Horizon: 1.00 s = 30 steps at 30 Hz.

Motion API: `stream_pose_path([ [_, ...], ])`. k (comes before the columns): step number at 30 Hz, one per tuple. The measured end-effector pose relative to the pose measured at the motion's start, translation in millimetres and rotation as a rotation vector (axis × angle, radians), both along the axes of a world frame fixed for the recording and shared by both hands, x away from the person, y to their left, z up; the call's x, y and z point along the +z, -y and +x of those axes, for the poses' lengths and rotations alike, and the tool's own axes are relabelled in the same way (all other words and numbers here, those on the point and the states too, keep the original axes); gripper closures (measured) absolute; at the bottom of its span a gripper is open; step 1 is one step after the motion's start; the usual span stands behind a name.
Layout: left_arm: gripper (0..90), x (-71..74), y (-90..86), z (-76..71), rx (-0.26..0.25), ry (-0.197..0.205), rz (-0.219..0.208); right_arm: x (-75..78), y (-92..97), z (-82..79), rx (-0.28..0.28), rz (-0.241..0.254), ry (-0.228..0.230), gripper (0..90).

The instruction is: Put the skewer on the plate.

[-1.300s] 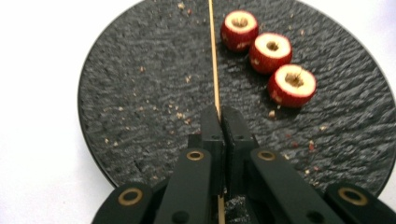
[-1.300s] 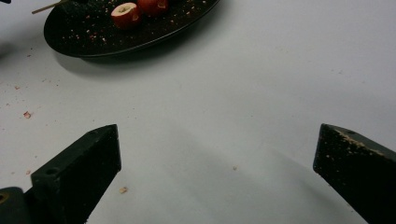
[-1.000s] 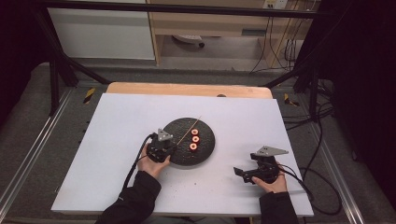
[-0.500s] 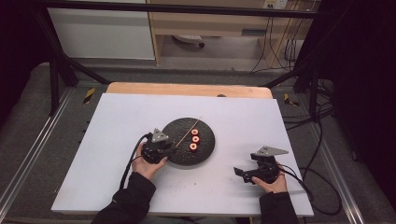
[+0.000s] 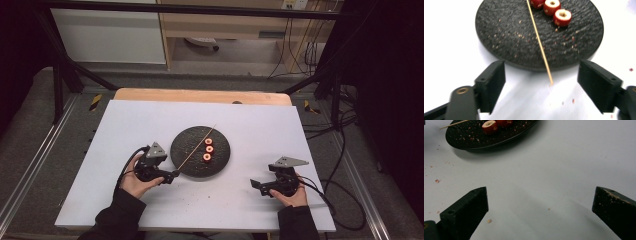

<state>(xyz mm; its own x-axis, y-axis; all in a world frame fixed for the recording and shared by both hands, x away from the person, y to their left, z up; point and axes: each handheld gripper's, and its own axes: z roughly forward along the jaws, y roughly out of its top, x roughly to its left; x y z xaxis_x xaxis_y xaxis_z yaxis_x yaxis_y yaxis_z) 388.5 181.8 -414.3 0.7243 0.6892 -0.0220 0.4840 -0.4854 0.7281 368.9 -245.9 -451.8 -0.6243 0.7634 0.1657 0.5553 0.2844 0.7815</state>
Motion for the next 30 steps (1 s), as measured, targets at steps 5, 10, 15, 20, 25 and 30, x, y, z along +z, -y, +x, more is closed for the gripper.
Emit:
stream_pose_path([
  [5,11.5,-3.7,-17.7,-9.4,0.015,0.008,-0.01,0.2,0.0,-0.2,-0.001,0.002,-0.001,1.3],
  [10,5.3,-9.7,-38.1,-19.6,0.036,0.016,-0.019,0.1,0.0,-0.4,-0.001,-0.001,-0.004,1.1],
  [15,3.9,-18.1,-60.6,-27.6,0.077,0.025,-0.051,-0.2,-0.4,-0.5,0.005,-0.002,-0.006,0.9],
  [20,3.6,-28.0,-78.7,-33.7,0.106,0.033,-0.068,-0.6,-0.6,-1.0,0.012,-0.008,-0.01,0.9],
  [25,3.7,-34.6,-87.7,-37.3,0.116,0.034,-0.075,-1.2,-1.6,-2.2,0.017,-0.008,-0.013,0.9],
  [30,3.7,-36.9,-88.3,-38.3,0.111,0.031,-0.068,-1.8,-2.5,-3.0,0.023,-0.007,-0.021,0.9],
])
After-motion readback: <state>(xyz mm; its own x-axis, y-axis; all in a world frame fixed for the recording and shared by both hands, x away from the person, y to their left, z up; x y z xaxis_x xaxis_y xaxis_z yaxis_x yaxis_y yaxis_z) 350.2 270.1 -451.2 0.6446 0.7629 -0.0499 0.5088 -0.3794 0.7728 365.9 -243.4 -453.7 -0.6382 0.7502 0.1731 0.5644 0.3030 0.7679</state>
